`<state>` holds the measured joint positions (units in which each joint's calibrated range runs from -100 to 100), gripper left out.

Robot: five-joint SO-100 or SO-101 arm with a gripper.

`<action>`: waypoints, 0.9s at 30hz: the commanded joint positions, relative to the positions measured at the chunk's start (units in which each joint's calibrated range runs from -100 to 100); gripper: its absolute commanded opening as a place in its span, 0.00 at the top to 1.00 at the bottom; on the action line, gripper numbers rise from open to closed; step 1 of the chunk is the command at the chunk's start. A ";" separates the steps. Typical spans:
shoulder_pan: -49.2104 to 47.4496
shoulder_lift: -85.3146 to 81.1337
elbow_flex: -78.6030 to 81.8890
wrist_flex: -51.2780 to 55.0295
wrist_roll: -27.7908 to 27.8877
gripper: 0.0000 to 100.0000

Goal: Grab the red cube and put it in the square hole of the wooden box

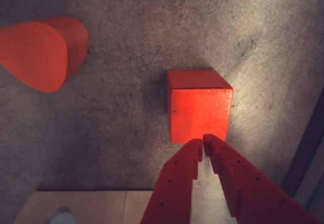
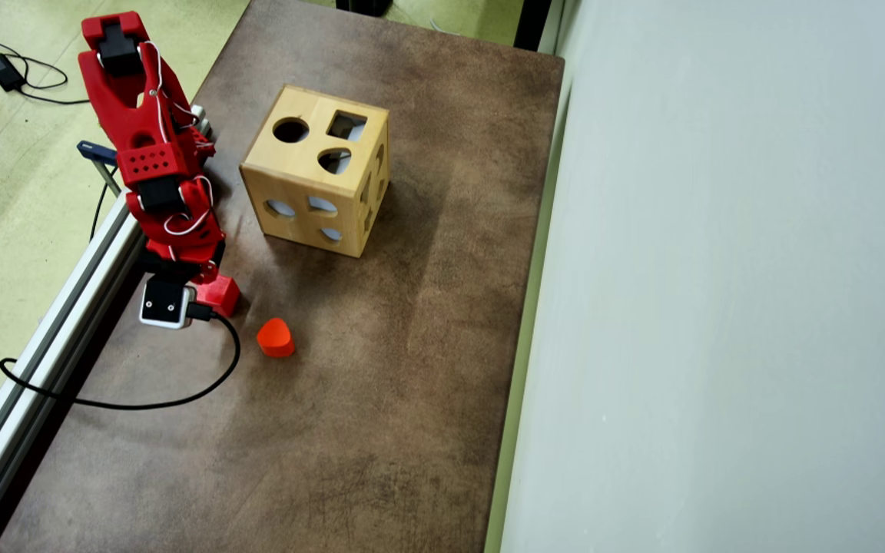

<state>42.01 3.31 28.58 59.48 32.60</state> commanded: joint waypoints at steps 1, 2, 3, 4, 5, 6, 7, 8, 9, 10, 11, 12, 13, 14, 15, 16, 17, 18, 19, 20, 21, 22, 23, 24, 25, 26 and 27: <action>-0.25 -1.31 -0.58 2.00 -0.59 0.98; -0.18 -1.31 -0.85 3.28 -0.59 0.97; -0.03 -1.31 -0.94 4.73 -0.59 0.94; -0.03 -1.31 -1.03 6.10 -0.59 0.91; -0.03 -1.31 -1.12 7.30 -0.63 0.88; 0.12 -1.31 -1.12 8.27 -0.63 0.84; 0.34 -1.31 -1.12 9.07 -0.63 0.80; 0.49 -1.31 -1.21 9.72 -0.63 0.75; 0.57 -1.31 -1.21 10.20 -0.63 0.71; 0.79 -1.31 -1.21 10.60 -0.63 0.67; 1.23 -1.31 -1.21 10.84 -0.63 0.64; 1.68 -1.22 -1.21 10.84 -0.63 0.61; 2.05 -0.88 -1.21 10.76 -0.59 0.59; 2.42 -0.71 -1.21 10.36 -0.59 0.58; 2.72 -0.63 -1.21 9.96 -0.54 0.57; 2.87 -0.46 -1.30 9.88 -0.54 0.57; 3.02 -0.38 -1.30 9.88 -0.54 0.57; 3.02 -0.38 -1.30 9.88 -0.54 0.57; 3.09 -0.38 -1.30 9.88 -0.54 0.57; 3.09 -0.38 -1.30 9.88 -0.54 0.57; 3.17 -0.29 -1.30 9.80 -0.59 0.57; 3.17 -0.21 -1.30 9.72 -0.59 0.57; 3.17 0.13 -1.39 9.64 -0.63 0.57; 3.17 0.90 -1.65 9.56 -0.63 0.57; 3.17 2.17 -2.10 9.07 -0.63 0.57; 3.17 3.87 -2.64 8.51 -0.63 0.57; 3.24 5.40 -2.91 8.11 -0.59 0.57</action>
<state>45.02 6.02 28.49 69.09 32.11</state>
